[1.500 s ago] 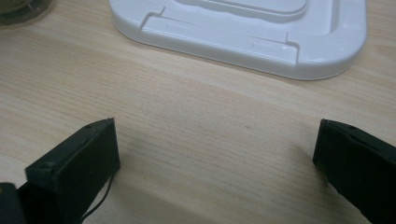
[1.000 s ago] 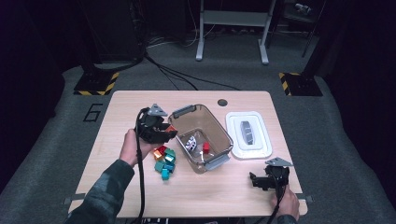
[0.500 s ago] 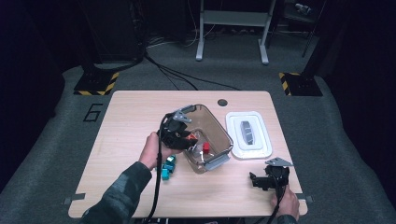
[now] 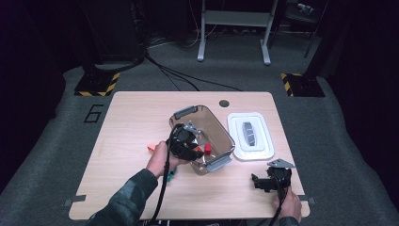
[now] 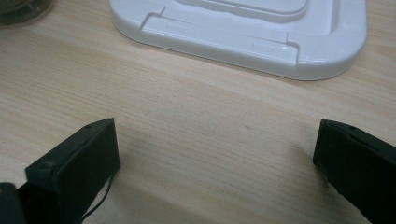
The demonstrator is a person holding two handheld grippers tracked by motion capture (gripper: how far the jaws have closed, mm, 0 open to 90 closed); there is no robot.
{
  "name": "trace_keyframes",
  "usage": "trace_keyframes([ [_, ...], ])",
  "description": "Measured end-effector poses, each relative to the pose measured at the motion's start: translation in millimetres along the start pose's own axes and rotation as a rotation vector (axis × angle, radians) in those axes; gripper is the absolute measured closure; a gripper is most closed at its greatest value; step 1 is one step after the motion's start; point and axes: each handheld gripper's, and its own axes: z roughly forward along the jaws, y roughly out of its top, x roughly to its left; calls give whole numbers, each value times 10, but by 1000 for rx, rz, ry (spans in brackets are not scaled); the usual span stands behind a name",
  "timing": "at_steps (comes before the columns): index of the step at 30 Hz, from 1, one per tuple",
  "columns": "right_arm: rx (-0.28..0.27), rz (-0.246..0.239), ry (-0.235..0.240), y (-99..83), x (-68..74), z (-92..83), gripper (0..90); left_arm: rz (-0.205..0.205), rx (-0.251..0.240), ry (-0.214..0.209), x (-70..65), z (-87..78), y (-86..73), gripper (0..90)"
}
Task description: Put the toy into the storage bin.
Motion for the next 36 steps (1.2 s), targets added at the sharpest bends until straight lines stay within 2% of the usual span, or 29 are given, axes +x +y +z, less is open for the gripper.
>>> trace_keyframes([
  [8,0,0,0,0,0,0,0,-11,30,-16,-8,56,-18,590],
  [14,0,0,0,0,0,0,0,-23,19,-18,4,34,-29,575],
  [20,0,0,0,0,0,0,0,-30,-12,-11,31,-59,-56,371],
  [22,0,0,0,0,0,0,0,-27,-22,2,51,-112,-70,322],
  [29,0,0,0,0,0,0,0,-68,-89,51,186,-329,-181,211],
  [32,0,0,0,0,0,0,0,-95,-123,80,286,-432,-271,190],
  [36,0,0,0,0,0,0,0,-124,-132,122,415,-507,-439,158],
])
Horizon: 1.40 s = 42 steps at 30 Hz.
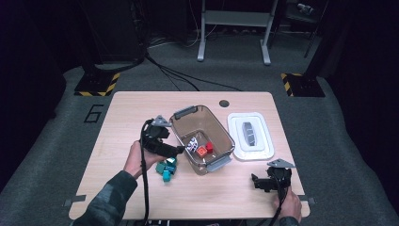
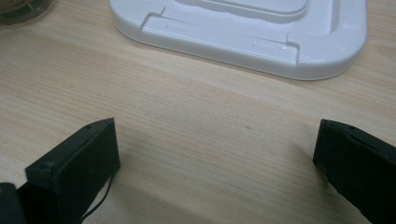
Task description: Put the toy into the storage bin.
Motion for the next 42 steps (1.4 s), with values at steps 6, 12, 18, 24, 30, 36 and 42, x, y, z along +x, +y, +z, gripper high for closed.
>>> trace_keyframes([
  [6,0,0,0,0,0,0,0,-37,47,71,242,55,-315,110],
  [12,0,0,0,0,1,0,0,-93,76,122,411,182,-651,97],
  [18,0,0,0,0,0,0,0,-126,79,176,555,316,-896,131],
  [24,0,0,0,0,0,0,0,-174,66,221,792,482,-906,154],
  [30,0,0,0,0,0,0,0,-172,86,257,895,668,-850,182],
  [36,0,0,0,0,0,0,0,-208,83,301,1034,738,-784,179],
  [42,0,0,0,0,0,0,0,-255,88,314,1145,806,-677,165],
])
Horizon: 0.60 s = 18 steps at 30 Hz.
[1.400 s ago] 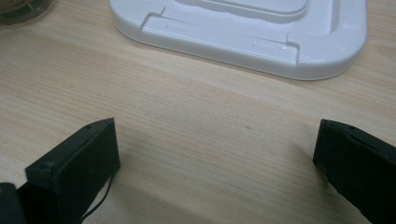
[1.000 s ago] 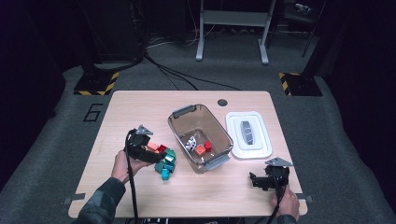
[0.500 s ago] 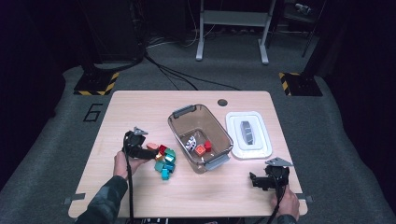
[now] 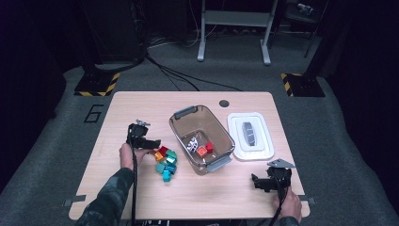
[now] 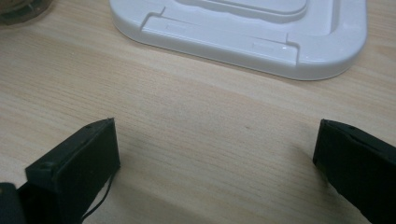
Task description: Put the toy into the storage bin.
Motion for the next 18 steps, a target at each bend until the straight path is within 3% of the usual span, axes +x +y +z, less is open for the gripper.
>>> trace_keyframes([
  [4,0,0,0,0,0,0,0,15,59,36,-25,92,60,168],
  [11,0,0,0,0,1,0,0,54,148,16,-13,85,-1,173],
  [13,0,0,0,0,1,0,0,75,156,26,5,57,-34,174],
  [18,0,0,0,0,2,0,0,82,172,14,70,-27,-139,195],
])
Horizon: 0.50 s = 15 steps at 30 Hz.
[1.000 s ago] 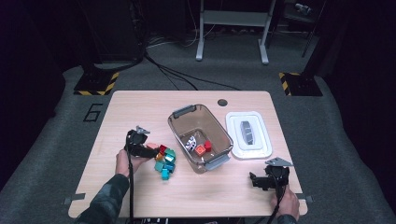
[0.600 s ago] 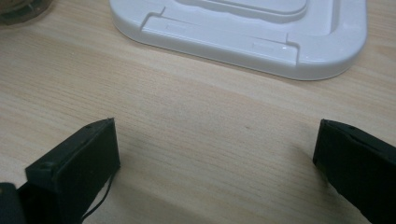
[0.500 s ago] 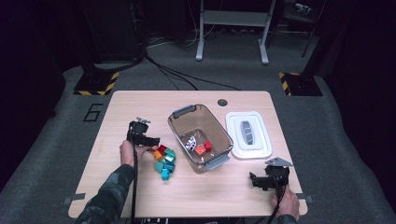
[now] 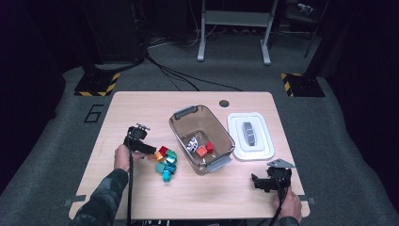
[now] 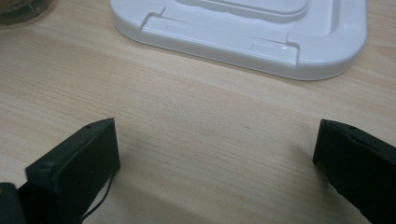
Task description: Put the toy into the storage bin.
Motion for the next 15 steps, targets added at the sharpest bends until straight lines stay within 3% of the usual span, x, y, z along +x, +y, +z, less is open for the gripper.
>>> trace_keyframes([
  [6,0,0,0,0,0,0,0,-4,0,-24,59,-32,-85,283],
  [11,-1,9,-1,2,9,1,0,-34,-3,-79,49,-36,-122,466],
  [12,-1,8,-1,1,9,1,0,-18,-2,-85,49,-43,-124,514],
  [13,0,4,-3,1,5,0,0,-35,-17,-84,29,-39,-130,564],
  [15,-1,8,-1,1,9,1,0,-11,0,-85,27,-52,-137,648],
])
